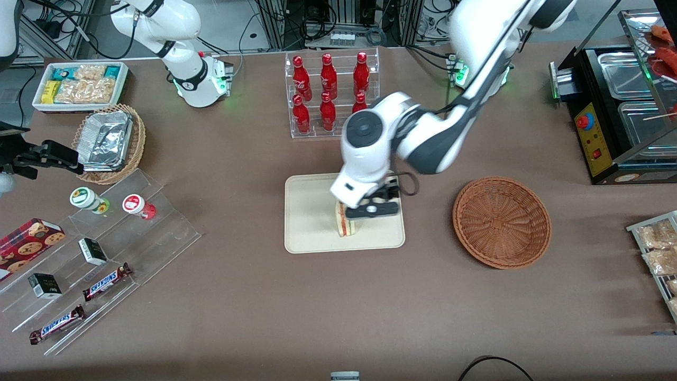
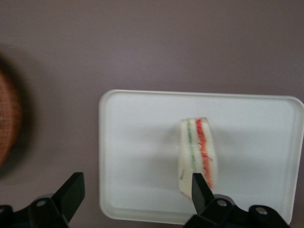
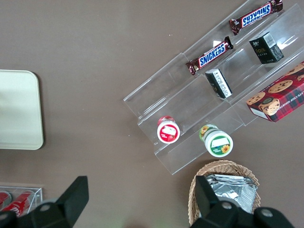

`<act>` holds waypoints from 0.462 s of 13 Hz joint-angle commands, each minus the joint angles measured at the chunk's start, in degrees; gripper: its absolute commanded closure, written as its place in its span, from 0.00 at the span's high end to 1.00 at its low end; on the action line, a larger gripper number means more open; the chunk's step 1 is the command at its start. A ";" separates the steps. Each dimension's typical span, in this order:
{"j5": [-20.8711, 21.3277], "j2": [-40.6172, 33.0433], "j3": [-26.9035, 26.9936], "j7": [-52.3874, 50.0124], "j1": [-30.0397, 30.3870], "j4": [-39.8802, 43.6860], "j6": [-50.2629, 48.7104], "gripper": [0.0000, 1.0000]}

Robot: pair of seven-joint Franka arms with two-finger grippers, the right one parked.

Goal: Place sandwich from basket to tray

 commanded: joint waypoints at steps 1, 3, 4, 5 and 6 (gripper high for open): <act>-2.34 -7.38 -0.28 -0.32 5.58 -2.00 -6.52 0.99; -2.61 -10.81 -0.28 3.61 9.80 -2.00 -11.09 0.99; -2.70 -12.31 -0.28 5.72 11.65 -2.00 -12.94 0.99; -2.79 -13.89 -0.28 8.27 13.67 -2.00 -14.09 0.99; -3.66 -15.12 -0.28 11.17 15.60 -2.00 -15.49 0.99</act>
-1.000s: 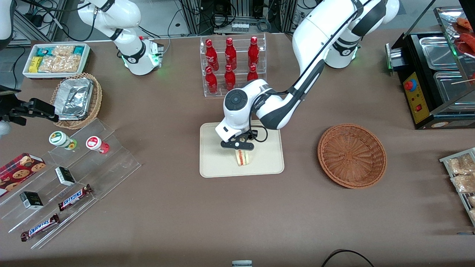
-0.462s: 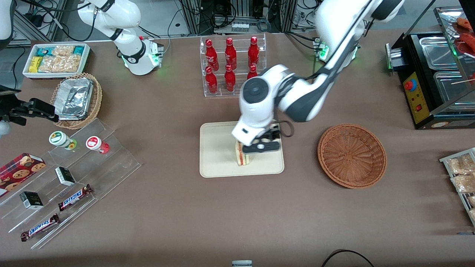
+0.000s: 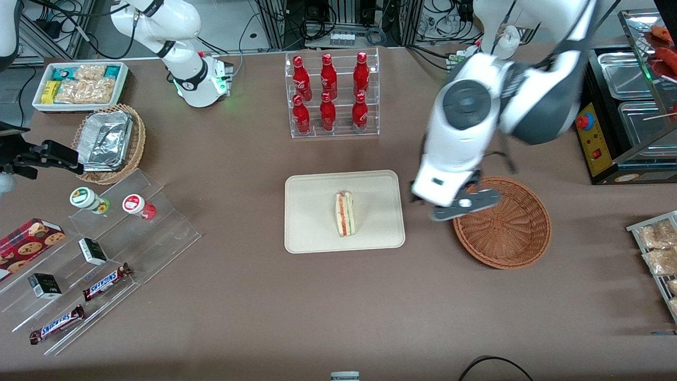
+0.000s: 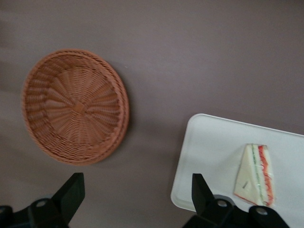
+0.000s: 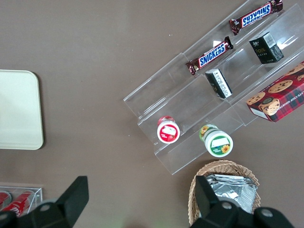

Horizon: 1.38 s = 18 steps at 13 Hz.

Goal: Place sandwich from basket to tray

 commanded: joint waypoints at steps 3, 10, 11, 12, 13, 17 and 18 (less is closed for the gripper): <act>-4.65 -6.56 -0.41 14.02 9.57 -1.74 -5.20 0.99; -6.24 -11.40 2.13 27.74 14.70 -3.85 -10.48 0.99; -7.55 -12.01 3.10 29.68 14.61 -4.02 -10.92 0.99; -8.08 -12.80 4.33 31.44 14.43 -4.29 -11.18 0.99; -8.26 -13.59 6.17 33.63 13.82 -4.73 -11.27 0.99; -9.67 -18.33 13.10 40.06 10.49 -9.73 -10.57 0.99; -9.84 -19.04 14.43 40.68 9.69 -10.78 -10.31 0.99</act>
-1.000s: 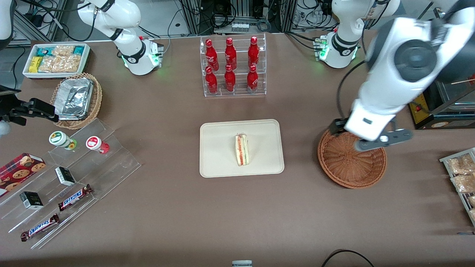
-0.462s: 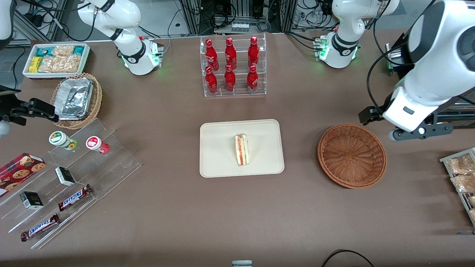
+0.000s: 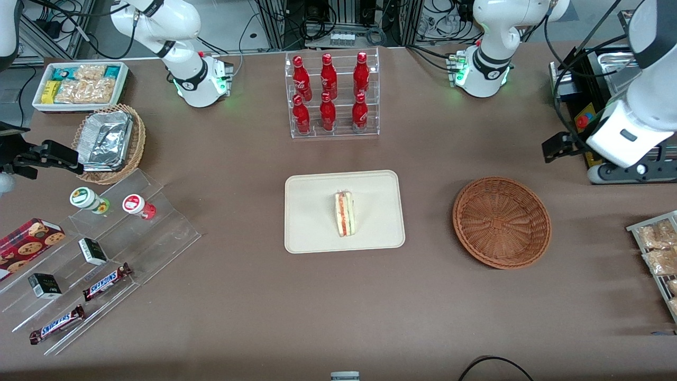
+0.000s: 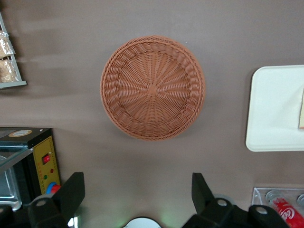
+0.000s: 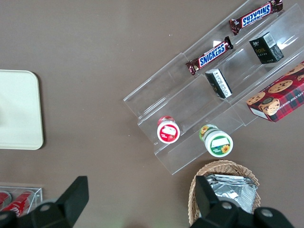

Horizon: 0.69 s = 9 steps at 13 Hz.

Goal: Place sandwich from basket to tray

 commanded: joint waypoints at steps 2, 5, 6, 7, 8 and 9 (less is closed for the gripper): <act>-1.12 -5.07 3.56 2.23 -2.56 -4.70 1.01 0.99; -1.12 -5.25 3.64 2.32 -2.12 -4.87 1.10 0.99; -1.12 -5.08 3.56 2.32 -2.12 -4.79 1.36 0.99; -1.12 -4.81 3.56 2.32 -2.12 -4.44 1.63 0.99; -1.12 -4.72 3.56 2.32 -2.03 -4.00 1.63 0.99; -1.21 -4.55 3.56 2.32 -1.95 -3.30 1.63 0.99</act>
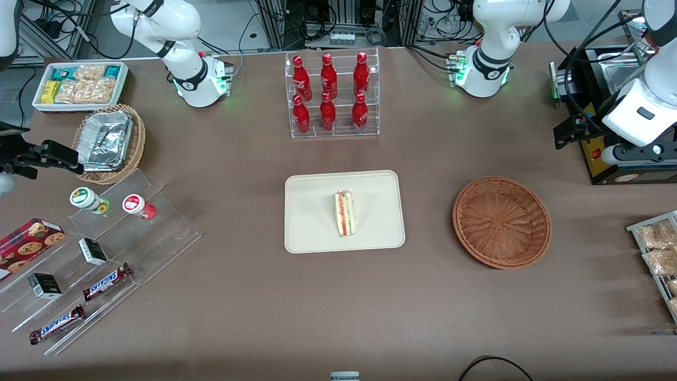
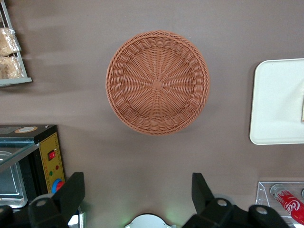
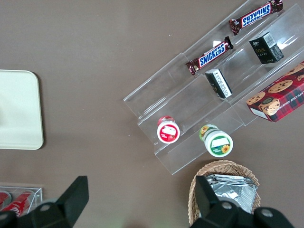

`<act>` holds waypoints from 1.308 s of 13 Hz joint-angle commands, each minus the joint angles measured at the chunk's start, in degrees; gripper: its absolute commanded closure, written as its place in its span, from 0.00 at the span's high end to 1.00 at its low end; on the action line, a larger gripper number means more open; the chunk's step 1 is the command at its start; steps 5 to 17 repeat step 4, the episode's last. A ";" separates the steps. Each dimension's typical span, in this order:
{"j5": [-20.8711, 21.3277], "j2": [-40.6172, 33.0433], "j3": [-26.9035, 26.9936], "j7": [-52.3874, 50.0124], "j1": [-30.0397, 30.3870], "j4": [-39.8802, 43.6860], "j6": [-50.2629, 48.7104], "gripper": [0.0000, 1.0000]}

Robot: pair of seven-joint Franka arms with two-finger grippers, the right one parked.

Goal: Place sandwich from basket to tray

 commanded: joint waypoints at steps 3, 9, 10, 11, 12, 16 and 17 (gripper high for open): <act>-1.06 1.74 0.53 0.82 -0.37 4.10 0.00 0.99; -1.06 1.57 0.53 0.82 -0.37 4.01 -0.17 0.99; -1.06 1.57 0.53 0.82 -0.37 4.01 -0.17 0.99; -1.06 1.57 0.53 0.82 -0.37 4.01 -0.17 0.99; -1.06 1.57 0.53 0.82 -0.37 4.01 -0.17 0.99; -1.06 1.57 0.53 0.82 -0.37 4.01 -0.17 0.99; -1.06 1.57 0.53 0.82 -0.37 4.01 -0.17 0.99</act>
